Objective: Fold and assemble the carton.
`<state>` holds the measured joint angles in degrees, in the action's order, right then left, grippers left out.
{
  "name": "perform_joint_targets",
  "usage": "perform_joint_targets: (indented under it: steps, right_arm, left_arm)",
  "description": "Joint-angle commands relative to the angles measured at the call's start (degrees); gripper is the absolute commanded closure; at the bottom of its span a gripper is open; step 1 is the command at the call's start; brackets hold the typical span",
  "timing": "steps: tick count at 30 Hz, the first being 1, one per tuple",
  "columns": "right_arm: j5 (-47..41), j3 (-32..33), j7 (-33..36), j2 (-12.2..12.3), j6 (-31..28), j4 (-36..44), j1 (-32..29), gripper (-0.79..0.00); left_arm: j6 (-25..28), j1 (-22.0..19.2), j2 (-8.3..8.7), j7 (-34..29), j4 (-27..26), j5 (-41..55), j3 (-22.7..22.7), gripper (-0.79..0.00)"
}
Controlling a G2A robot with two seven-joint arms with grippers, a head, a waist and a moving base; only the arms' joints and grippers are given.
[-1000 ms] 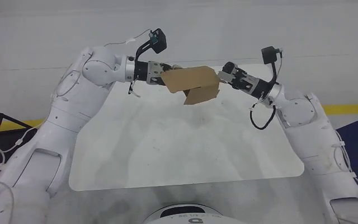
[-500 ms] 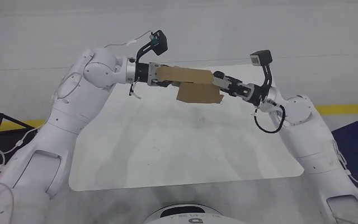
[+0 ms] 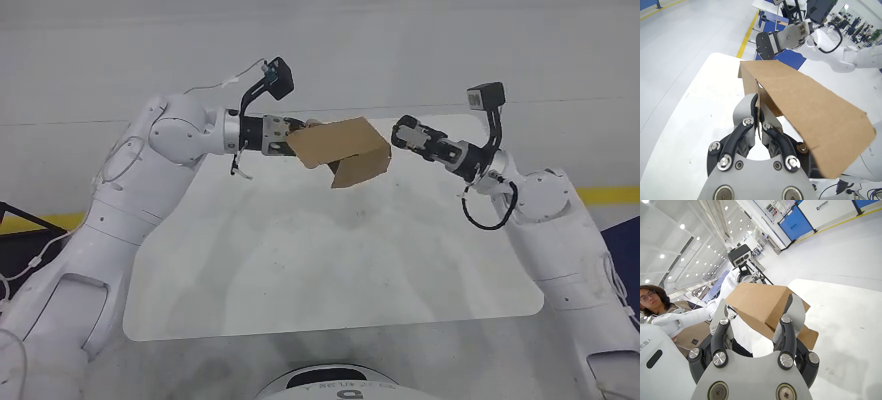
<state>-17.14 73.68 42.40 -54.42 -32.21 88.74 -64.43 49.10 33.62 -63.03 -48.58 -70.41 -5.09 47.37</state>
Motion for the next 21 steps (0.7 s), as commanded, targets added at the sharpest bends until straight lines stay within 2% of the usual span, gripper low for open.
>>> perform_joint_targets:
  steps: [1,4,10,12,14,16,21]
  right_arm:
    - [0.9,1.8,-2.1,0.1,-0.1,0.1,-0.7,-0.785]
    - [1.1,4.2,-4.6,0.3,-0.3,1.0,-2.1,-0.785]
    - [1.1,4.2,-4.6,0.3,-0.3,1.0,-2.1,-0.785]
    - [1.1,4.2,-4.6,0.3,-0.3,1.0,-2.1,-0.785]
    - [1.8,4.4,-5.6,0.3,0.1,1.5,-2.5,-0.785]
    - [6.8,5.3,-6.6,0.4,-1.0,2.7,-3.1,-0.785]
    - [11.2,6.6,-10.0,0.4,-5.1,5.0,-4.8,-0.785]
  left_arm:
    - [-0.3,0.1,0.00,0.0,0.1,0.8,0.0,0.000]
    - [-0.3,0.1,0.00,0.0,0.1,0.8,0.0,0.000]
    - [-0.3,0.1,0.00,0.0,0.1,0.8,0.0,0.000]
    - [-1.3,1.4,-0.01,2.0,0.0,1.7,0.3,0.000]
    - [-1.8,3.5,-0.10,4.4,-0.1,5.3,0.4,0.000]
    - [-2.4,5.2,-0.31,5.8,0.3,10.1,0.2,0.000]
    - [1.4,9.1,-1.34,8.2,2.9,28.2,-0.5,0.000]
